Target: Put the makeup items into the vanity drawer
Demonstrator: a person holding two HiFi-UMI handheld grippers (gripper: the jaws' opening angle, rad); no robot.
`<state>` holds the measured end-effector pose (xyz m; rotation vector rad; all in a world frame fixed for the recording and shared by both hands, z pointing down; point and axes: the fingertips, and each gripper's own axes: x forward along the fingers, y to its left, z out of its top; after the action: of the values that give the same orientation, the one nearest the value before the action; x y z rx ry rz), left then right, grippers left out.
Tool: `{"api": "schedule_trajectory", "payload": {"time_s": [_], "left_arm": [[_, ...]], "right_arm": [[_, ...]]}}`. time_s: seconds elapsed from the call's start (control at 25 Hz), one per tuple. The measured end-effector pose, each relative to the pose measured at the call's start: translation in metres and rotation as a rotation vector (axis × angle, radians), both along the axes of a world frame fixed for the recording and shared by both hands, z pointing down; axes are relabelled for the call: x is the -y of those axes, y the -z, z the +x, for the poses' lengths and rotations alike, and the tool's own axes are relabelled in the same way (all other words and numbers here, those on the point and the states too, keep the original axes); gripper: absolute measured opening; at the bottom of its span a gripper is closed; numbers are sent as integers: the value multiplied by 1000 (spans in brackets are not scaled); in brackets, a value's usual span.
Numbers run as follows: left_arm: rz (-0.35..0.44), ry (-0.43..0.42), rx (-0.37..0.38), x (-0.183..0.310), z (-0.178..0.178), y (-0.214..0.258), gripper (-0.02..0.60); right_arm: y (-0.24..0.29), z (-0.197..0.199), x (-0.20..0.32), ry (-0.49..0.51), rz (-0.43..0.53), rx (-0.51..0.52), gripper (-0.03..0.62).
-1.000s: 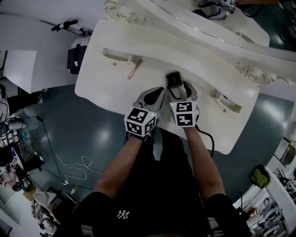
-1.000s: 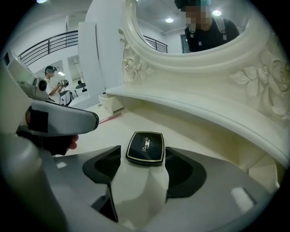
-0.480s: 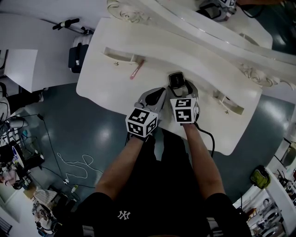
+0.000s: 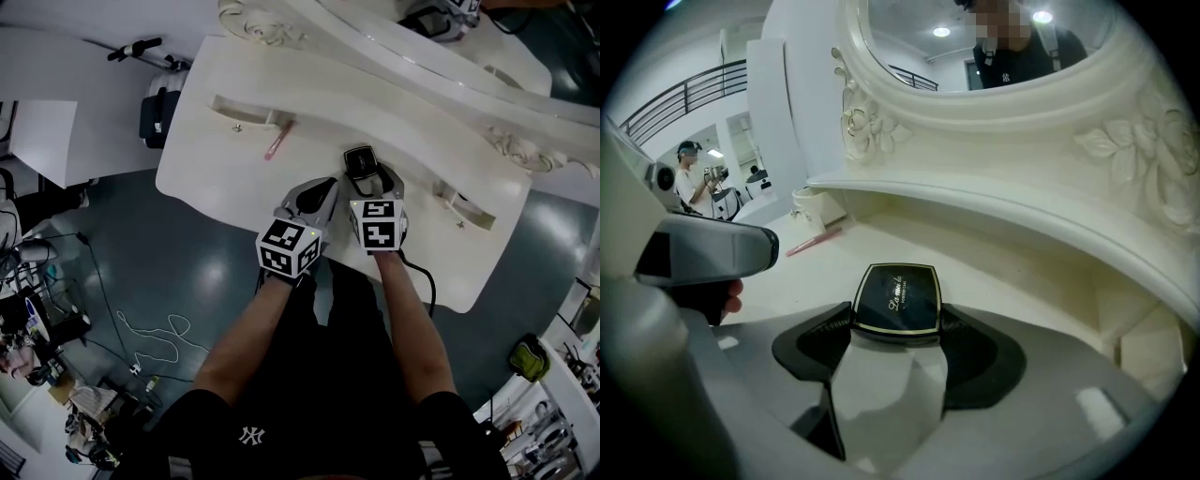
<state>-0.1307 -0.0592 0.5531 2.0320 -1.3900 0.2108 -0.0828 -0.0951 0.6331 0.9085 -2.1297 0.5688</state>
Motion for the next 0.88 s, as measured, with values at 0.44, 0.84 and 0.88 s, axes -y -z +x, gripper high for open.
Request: {"api": "schedule_trajectory", "payload": {"time_s": [0.44,0.84,0.88], "left_arm": [[29,-44,-2,-1,16,14,0],[91,-139,-9,-2,50,44,0],[97,-150,-11,-3,54,47,0]], "right_arm": [[29,17,-8,-30,47,48,324],[71,59,-19,-124,118,72,324],[75,65,-21,-135,124,71,324]]}}
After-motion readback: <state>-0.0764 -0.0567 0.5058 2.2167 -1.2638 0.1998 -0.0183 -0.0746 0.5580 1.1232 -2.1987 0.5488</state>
